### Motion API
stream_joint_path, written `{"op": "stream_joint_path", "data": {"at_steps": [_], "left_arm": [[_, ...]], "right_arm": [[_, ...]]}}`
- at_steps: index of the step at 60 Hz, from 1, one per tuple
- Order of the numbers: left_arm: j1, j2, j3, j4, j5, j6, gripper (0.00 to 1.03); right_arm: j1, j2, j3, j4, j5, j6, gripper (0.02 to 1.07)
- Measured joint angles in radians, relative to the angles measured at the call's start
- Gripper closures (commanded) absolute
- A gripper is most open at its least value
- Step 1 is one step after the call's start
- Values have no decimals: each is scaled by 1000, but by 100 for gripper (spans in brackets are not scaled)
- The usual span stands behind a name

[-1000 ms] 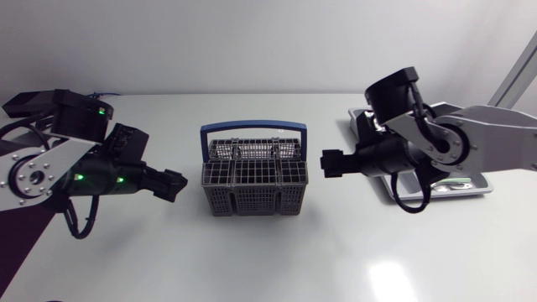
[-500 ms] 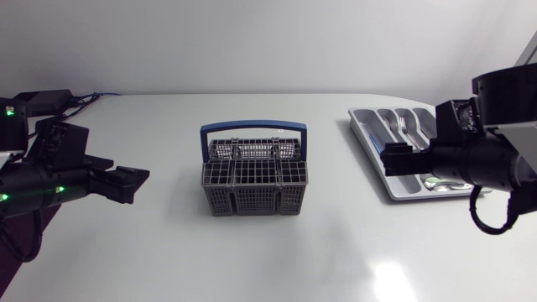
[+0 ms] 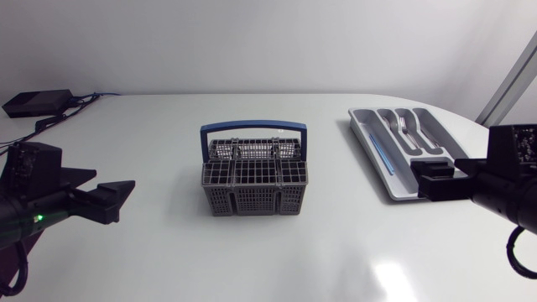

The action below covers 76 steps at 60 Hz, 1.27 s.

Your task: Unload the cutlery basket into the drawer organizer.

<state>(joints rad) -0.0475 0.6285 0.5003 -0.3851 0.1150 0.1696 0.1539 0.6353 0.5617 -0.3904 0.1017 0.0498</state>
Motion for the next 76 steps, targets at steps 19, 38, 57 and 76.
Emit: {"op": "stream_joint_path", "data": {"at_steps": [19, 38, 57, 76], "left_arm": [[9, -219, -137, 71, -17, -16, 4], [23, -385, -278, 197, -53, -69, 4], [35, -570, -436, 336, -98, -130, 4], [40, -622, -477, 369, -110, -151, 4]], "right_arm": [[-42, -187, -122, 28, -5, -7, 7], [-82, -353, -280, 159, -40, -22, 7], [-127, -539, -457, 312, -80, -29, 7], [-150, -631, -541, 373, -98, -36, 7]]}}
